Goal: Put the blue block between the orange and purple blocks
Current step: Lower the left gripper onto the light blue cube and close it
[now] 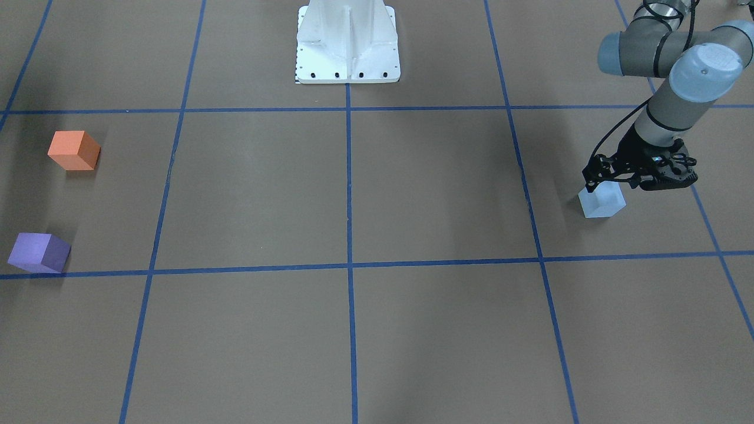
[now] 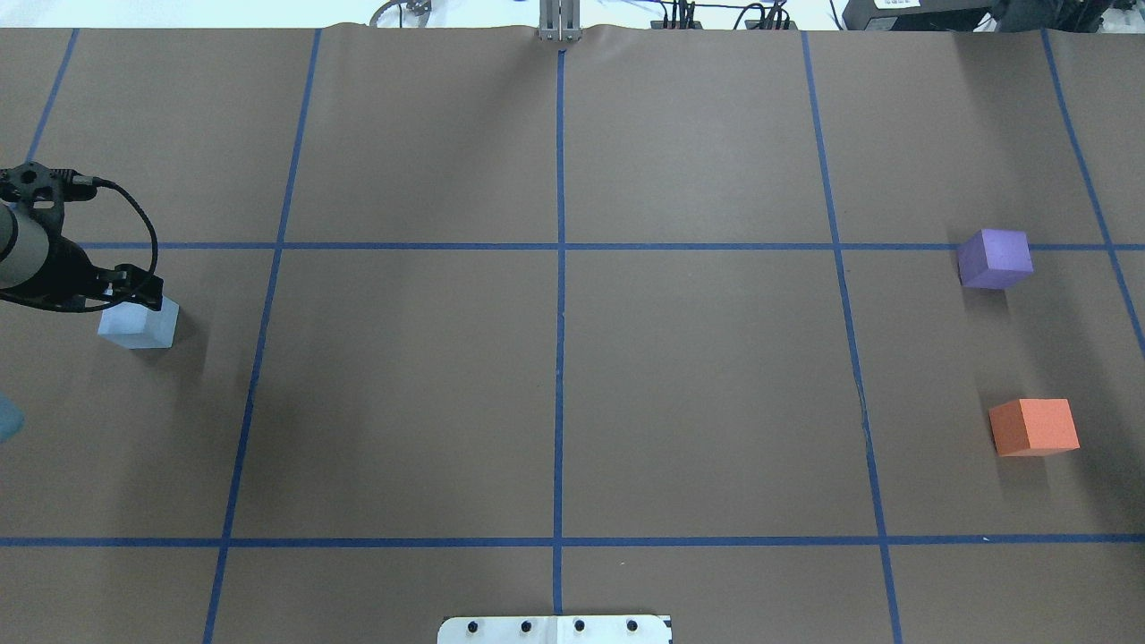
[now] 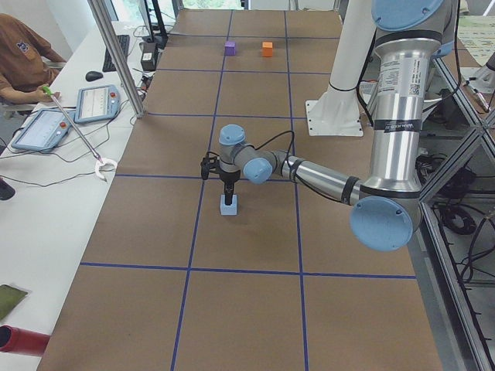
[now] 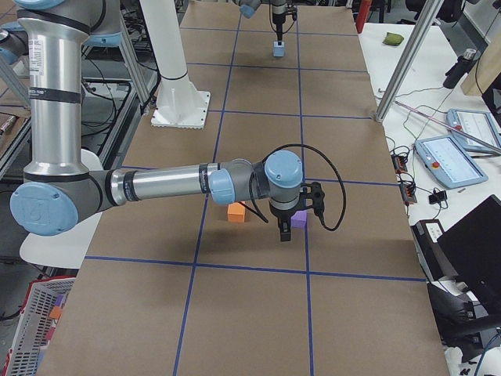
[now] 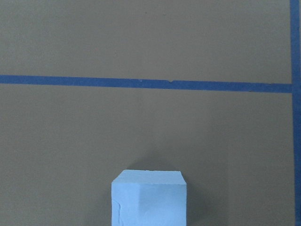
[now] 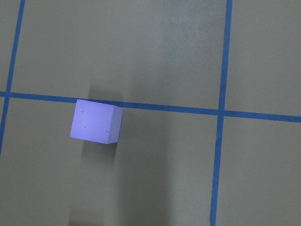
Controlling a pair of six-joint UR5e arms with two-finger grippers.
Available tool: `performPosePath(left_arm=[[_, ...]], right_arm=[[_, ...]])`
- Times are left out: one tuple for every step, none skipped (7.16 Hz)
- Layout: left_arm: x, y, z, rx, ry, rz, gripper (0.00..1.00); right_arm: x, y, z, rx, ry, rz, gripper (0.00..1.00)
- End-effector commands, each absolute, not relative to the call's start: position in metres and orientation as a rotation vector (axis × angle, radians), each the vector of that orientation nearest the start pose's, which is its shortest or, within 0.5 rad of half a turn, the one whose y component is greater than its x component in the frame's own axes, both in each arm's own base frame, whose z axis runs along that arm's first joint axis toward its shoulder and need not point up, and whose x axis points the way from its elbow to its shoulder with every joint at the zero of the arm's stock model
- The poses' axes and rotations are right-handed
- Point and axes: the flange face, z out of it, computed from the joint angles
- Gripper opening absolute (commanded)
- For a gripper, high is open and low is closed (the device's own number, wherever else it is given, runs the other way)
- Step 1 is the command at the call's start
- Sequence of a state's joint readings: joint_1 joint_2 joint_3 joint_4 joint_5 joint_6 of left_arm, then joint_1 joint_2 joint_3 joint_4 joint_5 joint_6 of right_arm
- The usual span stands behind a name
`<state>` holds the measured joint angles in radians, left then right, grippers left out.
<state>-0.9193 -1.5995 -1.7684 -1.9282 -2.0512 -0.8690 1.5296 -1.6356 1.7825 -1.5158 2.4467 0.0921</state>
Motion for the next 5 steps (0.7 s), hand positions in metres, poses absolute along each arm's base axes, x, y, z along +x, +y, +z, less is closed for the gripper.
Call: performPosePath(left_arm=[[0.255, -0.476, 0.535, 0.096, 0.715, -0.009, 1.0], [0.257, -0.476, 0.543, 0.087, 0.707, -0.009, 1.0], [0.267, -0.471, 0.547, 0.074, 0.703, 0.009, 1.0], [0.273, -0.468, 0.552, 0.063, 0.699, 0.018, 1.0], [0.275, -0.468, 0.554, 0.065, 0.702, 0.02, 0.99]], right_arm=[[0.037, -0.473, 0.572, 0.129, -0.883, -0.042, 1.0], [0.037, -0.473, 0.572, 0.127, -0.883, -0.042, 1.0], [0.036, -0.474, 0.571, 0.128, -0.883, -0.044, 1.0], [0.036, -0.474, 0.571, 0.126, -0.883, -0.043, 1.0], [0.035, -0.474, 0.572, 0.125, -0.882, -0.044, 1.0]])
